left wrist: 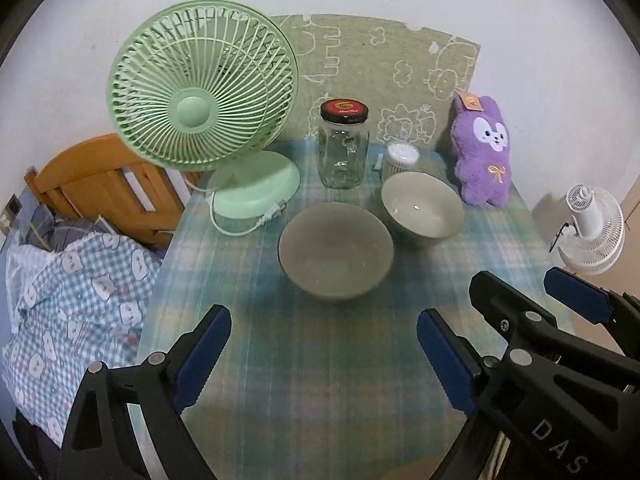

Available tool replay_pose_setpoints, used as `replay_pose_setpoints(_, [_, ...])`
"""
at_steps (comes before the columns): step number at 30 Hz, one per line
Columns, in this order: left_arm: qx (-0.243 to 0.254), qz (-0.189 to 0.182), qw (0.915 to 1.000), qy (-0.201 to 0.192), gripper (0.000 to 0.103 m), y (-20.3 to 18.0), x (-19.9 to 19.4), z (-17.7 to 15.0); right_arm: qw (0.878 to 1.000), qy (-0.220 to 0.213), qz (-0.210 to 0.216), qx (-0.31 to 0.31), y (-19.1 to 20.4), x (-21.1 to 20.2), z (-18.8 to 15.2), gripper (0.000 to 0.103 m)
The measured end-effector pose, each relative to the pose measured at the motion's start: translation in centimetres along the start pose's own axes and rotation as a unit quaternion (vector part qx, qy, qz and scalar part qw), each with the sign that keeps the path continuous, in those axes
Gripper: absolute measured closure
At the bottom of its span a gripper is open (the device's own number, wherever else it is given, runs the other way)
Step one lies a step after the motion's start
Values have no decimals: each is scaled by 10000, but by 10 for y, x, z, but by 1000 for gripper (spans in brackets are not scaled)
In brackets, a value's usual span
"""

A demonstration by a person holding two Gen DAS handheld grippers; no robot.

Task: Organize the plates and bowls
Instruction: 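Move both grippers to the rim of the green-rimmed cream bowl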

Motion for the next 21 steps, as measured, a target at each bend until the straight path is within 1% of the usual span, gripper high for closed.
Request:
replay_pose_setpoints(8, [216,90,9997,3,9,11,39,41,9999,-3,-40,121,7,41,40,33])
replay_pose_setpoints(11, [317,122,9994,4,10,13,54,52,9997,83,11,221,8,61,52,33])
replay_pose_setpoints(16, [385,149,9991,66,11,18,81,63,9990,266,74,341,10,93,66,33])
replay_pose_setpoints(21, [437,161,9989,45,11,24,102,71,9985,384,101,381,15,118,76,34])
Point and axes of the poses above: each gripper's, at about its wrist camera, not at the fingertips, and x roughly the way its jaws point, y to its left, z to its top, the point moved 7 cm from there along x, roughly the way its jaws point, and after that the axes turned 15 degrees about y, right-handed, at the moved point
